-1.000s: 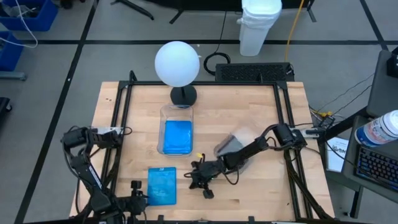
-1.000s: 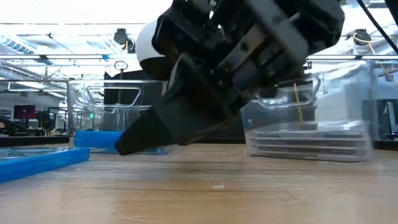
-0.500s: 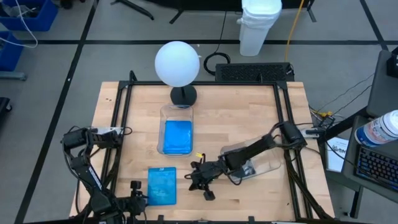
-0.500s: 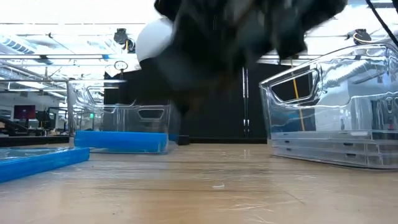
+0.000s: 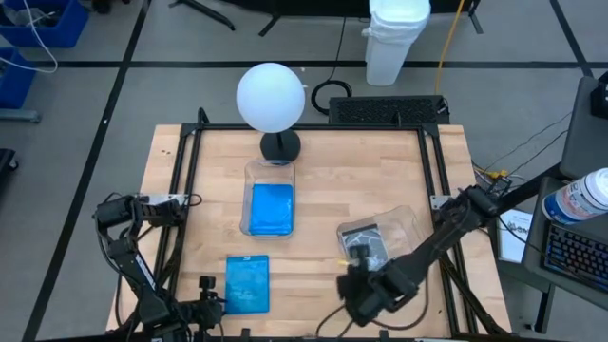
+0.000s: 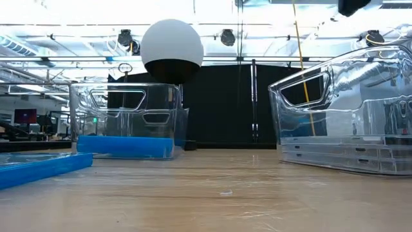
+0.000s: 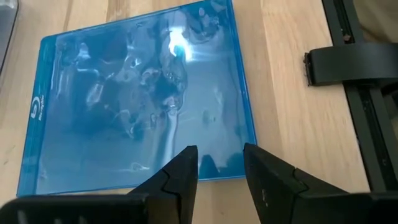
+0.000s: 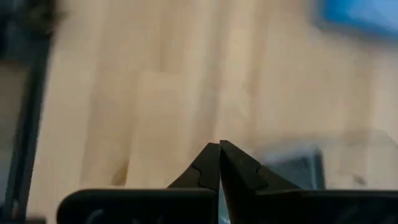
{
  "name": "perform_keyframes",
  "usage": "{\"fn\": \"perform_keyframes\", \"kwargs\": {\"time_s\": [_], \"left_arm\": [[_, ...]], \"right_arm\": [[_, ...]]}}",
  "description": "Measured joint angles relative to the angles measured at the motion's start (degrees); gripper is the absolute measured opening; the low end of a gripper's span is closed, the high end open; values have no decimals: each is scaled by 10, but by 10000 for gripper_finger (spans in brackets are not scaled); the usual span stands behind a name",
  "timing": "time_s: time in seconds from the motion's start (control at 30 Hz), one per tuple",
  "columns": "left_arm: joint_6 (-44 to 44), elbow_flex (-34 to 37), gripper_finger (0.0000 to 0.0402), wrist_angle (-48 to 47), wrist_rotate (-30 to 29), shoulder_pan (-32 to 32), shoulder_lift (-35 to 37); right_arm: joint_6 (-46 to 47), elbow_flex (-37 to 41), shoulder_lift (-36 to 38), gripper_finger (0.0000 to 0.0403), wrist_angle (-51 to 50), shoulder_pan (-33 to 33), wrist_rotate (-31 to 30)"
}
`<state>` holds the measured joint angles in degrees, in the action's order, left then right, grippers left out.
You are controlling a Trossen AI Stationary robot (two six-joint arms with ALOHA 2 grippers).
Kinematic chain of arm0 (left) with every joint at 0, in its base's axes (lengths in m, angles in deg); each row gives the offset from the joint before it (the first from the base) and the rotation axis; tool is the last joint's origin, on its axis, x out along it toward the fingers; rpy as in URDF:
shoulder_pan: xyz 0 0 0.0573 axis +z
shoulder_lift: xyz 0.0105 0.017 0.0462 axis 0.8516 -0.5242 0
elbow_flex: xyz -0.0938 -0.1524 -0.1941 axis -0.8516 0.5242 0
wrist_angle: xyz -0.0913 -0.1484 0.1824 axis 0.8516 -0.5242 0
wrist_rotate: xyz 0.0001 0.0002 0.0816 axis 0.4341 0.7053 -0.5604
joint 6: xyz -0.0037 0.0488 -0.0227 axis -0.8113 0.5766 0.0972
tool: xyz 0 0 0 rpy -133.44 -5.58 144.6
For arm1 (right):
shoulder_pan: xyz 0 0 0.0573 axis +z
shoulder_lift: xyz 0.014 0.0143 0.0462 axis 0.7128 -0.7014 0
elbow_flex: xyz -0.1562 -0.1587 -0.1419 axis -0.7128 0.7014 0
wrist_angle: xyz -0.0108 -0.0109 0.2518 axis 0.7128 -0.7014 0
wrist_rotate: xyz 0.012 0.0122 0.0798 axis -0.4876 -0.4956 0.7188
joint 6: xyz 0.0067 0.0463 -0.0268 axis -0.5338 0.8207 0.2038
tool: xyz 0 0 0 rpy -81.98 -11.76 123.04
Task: Pick & place jewel cases by type
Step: Adjust the right transparent bin
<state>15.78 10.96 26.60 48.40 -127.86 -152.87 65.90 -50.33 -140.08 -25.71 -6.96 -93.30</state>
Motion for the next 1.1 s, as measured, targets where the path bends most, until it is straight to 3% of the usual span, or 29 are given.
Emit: {"fn": "perform_keyframes", "kwargs": {"time_s": [0.2, 0.27, 0.33, 0.47, 0.73, 0.93, 1.1], "left_arm": [[18, 0, 133, 0, 2, 0, 0], [18, 0, 133, 0, 2, 0, 0], [14, 0, 133, 0, 3, 0, 0], [3, 0, 133, 0, 3, 0, 0], [15, 0, 133, 0, -2, 0, 0], [15, 0, 133, 0, 7, 0, 0], [15, 0, 133, 0, 5, -8, 0]], "right_arm": [[162, 7, 67, 55, -189, 0, -132], [205, 7, 96, 75, -242, -18, -146], [260, 7, 124, 94, -289, -49, -117], [287, 47, 198, 124, -256, -110, -39], [346, 202, 318, 145, -265, -223, 107], [384, 341, 359, 135, -228, -248, 185], [402, 409, 361, 133, -202, -245, 249]]}}
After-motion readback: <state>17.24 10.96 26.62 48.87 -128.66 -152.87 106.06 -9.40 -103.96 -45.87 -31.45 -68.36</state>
